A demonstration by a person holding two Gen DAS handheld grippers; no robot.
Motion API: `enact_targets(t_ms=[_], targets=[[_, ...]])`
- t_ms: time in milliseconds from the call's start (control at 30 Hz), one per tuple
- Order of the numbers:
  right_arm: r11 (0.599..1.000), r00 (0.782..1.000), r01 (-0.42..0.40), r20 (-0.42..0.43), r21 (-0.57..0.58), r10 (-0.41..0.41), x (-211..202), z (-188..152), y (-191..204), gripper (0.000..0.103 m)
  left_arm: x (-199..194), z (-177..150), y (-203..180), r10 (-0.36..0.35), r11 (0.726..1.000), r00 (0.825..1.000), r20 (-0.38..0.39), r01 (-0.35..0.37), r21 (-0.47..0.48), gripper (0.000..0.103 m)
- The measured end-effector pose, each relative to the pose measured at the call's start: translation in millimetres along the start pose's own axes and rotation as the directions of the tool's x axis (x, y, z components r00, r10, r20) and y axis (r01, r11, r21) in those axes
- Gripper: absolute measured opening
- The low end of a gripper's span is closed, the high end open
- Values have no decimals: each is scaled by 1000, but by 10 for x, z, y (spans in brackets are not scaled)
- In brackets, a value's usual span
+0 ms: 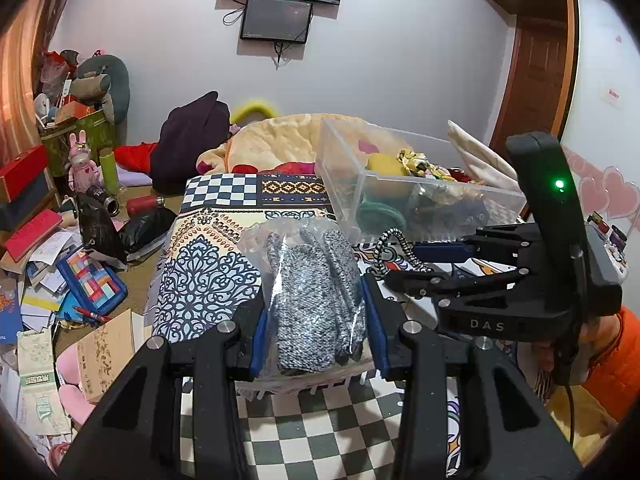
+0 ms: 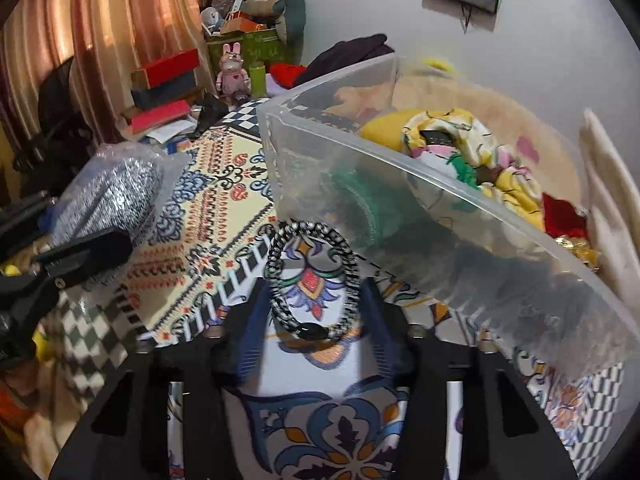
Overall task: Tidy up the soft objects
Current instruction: 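Grasp the beaded bracelet with the right tool while the left holds the sock bag, then lower the sock bag and bracelet into the box and open both tools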
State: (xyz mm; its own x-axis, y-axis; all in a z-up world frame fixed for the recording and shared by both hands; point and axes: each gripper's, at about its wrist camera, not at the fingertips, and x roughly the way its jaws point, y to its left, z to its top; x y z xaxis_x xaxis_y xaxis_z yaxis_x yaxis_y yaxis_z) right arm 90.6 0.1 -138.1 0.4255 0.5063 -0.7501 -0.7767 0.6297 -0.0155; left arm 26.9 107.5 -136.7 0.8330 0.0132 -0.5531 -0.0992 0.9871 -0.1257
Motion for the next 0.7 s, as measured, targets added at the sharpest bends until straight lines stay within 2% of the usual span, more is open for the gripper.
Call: enact_targets(t_ms=[33,67,233,400,533,700], targets=[[1000,1000,-13,3,9,13,-23,-21,-19,18,-1,1,-7,0,1000,1000,1,0,1,41],[1000,1000,-16,2,18,16,-36,-29,-48,12,-2,5,-15,-2,1000,1000,1,2,1,41],[996,999,-41,26,73,39,-176,-115,-217,12,-32,57,-96,-15,1000,1000,9,15,12,41],[993,993,-66,101,98,56,-482,-156,-309,12,-67,202,-217,-23,999,999,37,22,40,41],[992,983,-62,179,114,41,-766,-126,-383,12,-79,383,-324,-39,998,997,74,35,55,41],[987,965,-7,259,158,-35,-1017,-64,-560,12,-12,643,-436,-66,997,992,108,60,58,41]])
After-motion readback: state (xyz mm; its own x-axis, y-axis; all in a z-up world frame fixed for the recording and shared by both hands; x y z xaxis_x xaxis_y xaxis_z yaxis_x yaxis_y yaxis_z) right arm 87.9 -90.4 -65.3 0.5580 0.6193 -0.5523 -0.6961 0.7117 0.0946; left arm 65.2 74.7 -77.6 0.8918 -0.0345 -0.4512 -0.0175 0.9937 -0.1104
